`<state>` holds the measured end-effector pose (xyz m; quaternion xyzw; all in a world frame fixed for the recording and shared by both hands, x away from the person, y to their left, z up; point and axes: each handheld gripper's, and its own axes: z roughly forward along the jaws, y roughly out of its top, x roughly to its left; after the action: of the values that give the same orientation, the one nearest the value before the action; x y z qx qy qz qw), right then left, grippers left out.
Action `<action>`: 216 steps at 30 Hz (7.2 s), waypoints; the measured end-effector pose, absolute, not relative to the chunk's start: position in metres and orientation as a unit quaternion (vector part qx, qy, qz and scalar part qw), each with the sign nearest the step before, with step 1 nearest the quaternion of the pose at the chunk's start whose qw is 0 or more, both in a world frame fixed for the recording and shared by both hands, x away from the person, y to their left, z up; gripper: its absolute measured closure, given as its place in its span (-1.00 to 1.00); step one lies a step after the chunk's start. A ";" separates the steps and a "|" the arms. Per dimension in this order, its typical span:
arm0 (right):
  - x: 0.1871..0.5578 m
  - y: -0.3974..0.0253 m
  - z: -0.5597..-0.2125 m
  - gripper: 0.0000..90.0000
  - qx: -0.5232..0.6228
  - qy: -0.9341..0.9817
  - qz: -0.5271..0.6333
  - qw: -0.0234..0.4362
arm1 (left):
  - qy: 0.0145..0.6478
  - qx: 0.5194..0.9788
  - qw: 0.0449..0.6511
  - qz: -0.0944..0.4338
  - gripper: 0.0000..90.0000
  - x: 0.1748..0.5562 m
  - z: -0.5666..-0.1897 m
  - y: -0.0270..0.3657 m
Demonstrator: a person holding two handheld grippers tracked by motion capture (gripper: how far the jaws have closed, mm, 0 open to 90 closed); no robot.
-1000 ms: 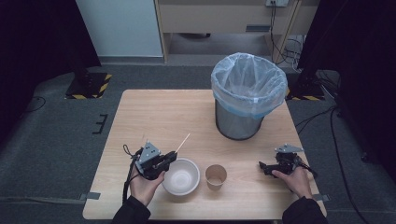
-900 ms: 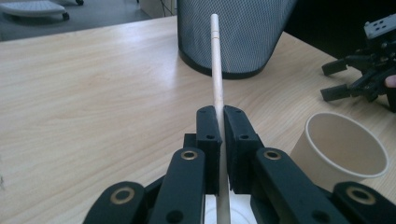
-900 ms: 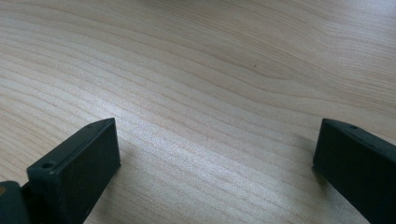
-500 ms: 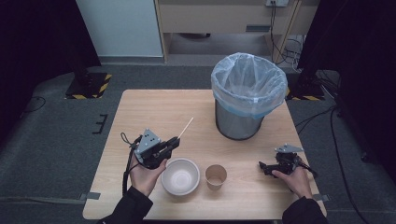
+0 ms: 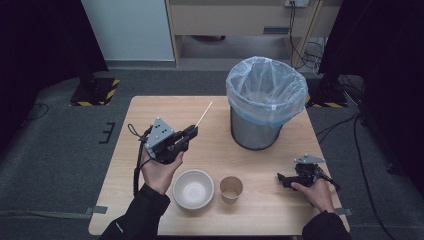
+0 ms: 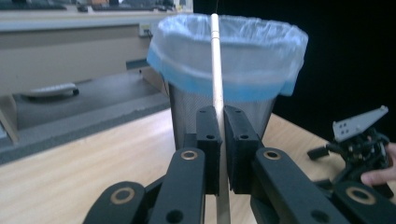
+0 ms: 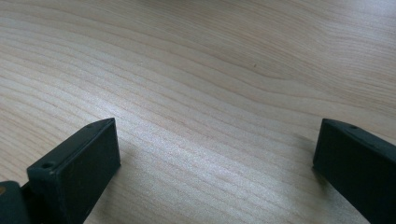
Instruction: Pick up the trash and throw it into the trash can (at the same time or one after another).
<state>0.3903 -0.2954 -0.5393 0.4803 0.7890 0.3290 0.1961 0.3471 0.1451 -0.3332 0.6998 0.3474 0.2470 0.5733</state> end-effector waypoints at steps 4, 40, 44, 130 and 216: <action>0.390 -0.295 -0.539 -0.98 0.480 0.789 0.329 0.196 | 0.341 0.699 0.576 0.251 0.89 0.350 -0.325 0.140; 0.390 -0.295 -0.539 -0.98 0.480 0.788 0.330 0.197 | 0.288 0.681 0.616 0.271 0.89 0.414 -0.266 0.064; 0.390 -0.295 -0.539 -0.98 0.480 0.789 0.330 0.197 | 0.285 0.682 0.616 0.271 0.89 0.424 -0.263 0.053; 0.390 -0.295 -0.539 -0.98 0.480 0.790 0.329 0.191 | 0.279 0.712 0.594 0.250 0.03 0.452 -0.236 0.077; 0.389 -0.295 -0.539 -0.98 0.478 0.791 0.329 0.192 | 0.450 0.723 0.503 0.148 0.83 0.330 -0.452 0.209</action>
<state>0.3894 -0.2950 -0.5392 0.4783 0.7910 0.3295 0.1924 0.3302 0.2091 -0.4519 0.7235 0.4497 0.1477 0.5025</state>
